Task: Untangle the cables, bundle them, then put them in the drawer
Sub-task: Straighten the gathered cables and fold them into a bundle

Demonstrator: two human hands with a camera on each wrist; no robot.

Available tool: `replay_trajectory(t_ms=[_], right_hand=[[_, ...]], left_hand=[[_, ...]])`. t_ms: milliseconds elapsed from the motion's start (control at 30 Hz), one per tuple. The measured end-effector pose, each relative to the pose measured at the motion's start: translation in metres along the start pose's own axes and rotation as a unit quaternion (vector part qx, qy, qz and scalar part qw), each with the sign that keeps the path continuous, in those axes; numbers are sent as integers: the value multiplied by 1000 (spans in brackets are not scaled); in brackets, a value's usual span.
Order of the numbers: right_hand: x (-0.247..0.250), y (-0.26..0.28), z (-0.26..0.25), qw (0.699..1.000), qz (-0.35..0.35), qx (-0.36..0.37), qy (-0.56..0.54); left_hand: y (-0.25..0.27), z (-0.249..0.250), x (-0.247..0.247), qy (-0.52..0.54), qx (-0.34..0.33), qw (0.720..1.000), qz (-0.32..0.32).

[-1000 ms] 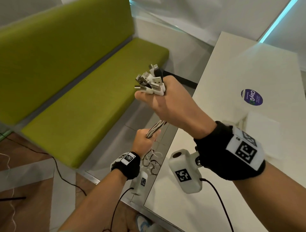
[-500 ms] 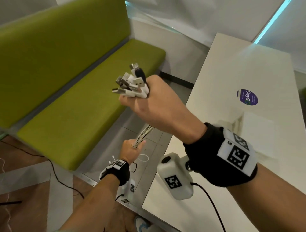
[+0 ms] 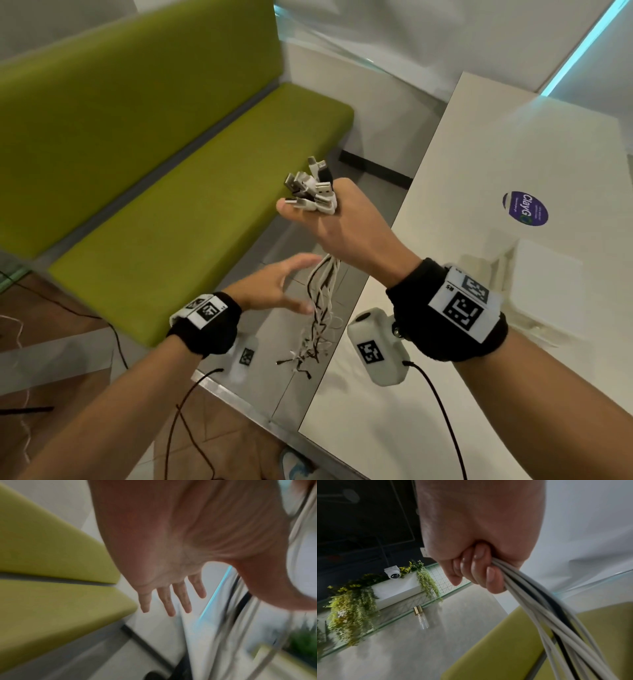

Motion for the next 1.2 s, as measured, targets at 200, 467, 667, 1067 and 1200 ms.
replay_trajectory(t_ms=[200, 467, 667, 1067, 1200], right_hand=[[6, -6, 11, 996, 84, -18, -10], [10, 4, 12, 999, 34, 16, -21], [14, 4, 11, 988, -150, -29, 13], [5, 9, 17, 969, -84, -55, -224], [-4, 9, 17, 965, -39, -46, -257]], left_hand=[[7, 98, 7, 241, -98, 936, 237], [0, 114, 17, 133, -85, 915, 370], [-5, 102, 8, 144, -51, 969, 195], [-11, 88, 0, 237, -42, 930, 277], [-12, 89, -3, 133, -71, 952, 265]])
Point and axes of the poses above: each hand's wrist, its own y-axis away from the middle knuckle, its own x-axis out of the back of the hand, z = x × y, the point moved 6 cm from there along -y, towards the middle knuckle, and after that the axes turned 11 degrees about -y, right-handed, at the moved point
